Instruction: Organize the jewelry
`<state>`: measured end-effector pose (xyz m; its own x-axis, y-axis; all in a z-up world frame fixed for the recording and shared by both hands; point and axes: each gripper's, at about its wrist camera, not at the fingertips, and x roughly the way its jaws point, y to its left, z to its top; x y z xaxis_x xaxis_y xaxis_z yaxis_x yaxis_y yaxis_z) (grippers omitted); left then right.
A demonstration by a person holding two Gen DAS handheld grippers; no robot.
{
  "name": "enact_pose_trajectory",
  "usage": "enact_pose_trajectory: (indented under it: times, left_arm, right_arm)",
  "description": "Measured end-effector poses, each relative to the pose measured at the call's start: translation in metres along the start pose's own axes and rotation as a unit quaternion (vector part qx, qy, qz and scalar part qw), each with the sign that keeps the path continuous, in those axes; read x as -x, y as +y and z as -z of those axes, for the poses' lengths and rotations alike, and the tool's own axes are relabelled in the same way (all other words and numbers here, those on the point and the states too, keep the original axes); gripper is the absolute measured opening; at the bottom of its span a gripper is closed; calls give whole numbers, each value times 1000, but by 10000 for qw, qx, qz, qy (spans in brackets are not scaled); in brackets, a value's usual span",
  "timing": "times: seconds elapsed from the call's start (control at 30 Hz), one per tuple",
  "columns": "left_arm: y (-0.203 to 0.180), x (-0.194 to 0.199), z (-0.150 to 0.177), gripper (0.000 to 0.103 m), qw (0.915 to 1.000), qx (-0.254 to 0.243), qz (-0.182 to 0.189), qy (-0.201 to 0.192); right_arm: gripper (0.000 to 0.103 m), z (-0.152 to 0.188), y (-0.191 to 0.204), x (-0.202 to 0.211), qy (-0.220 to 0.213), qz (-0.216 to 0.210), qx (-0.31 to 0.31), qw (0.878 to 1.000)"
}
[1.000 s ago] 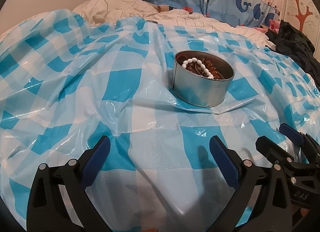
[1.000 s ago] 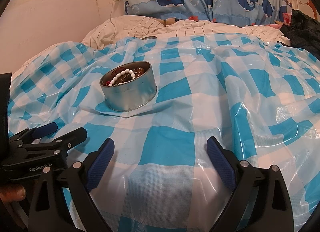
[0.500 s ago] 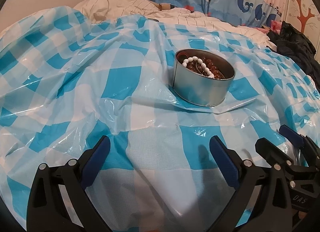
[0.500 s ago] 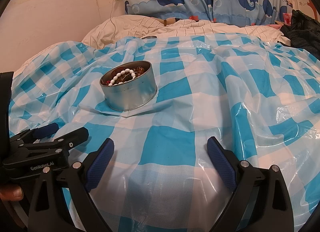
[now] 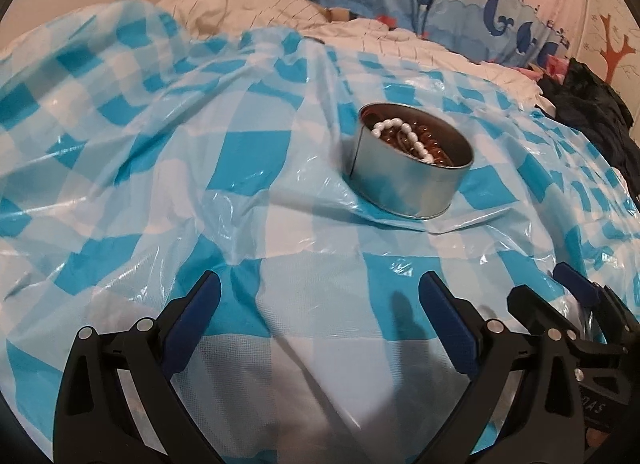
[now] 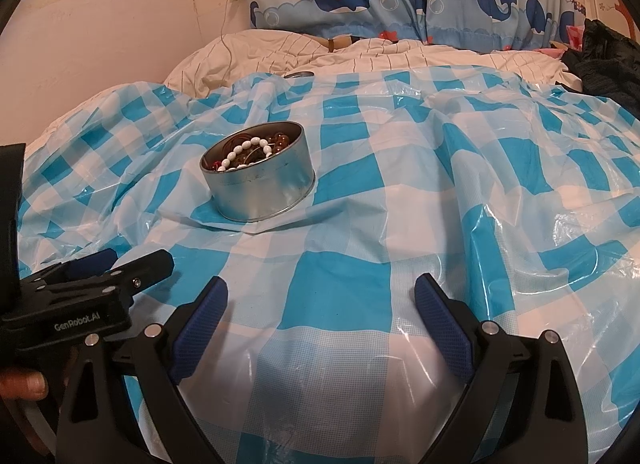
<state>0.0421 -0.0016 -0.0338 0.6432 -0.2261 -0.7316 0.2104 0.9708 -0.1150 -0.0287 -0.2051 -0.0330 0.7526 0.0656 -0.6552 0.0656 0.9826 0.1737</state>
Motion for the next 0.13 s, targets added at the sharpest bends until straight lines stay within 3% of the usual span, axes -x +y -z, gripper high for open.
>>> enact_pose_trajectory:
  times: [0.13]
  left_arm:
    - [-6,-4,4,95,9997,-151,-165,41]
  right_arm:
    - [93,0,0,0,2,-4,-1,10000]
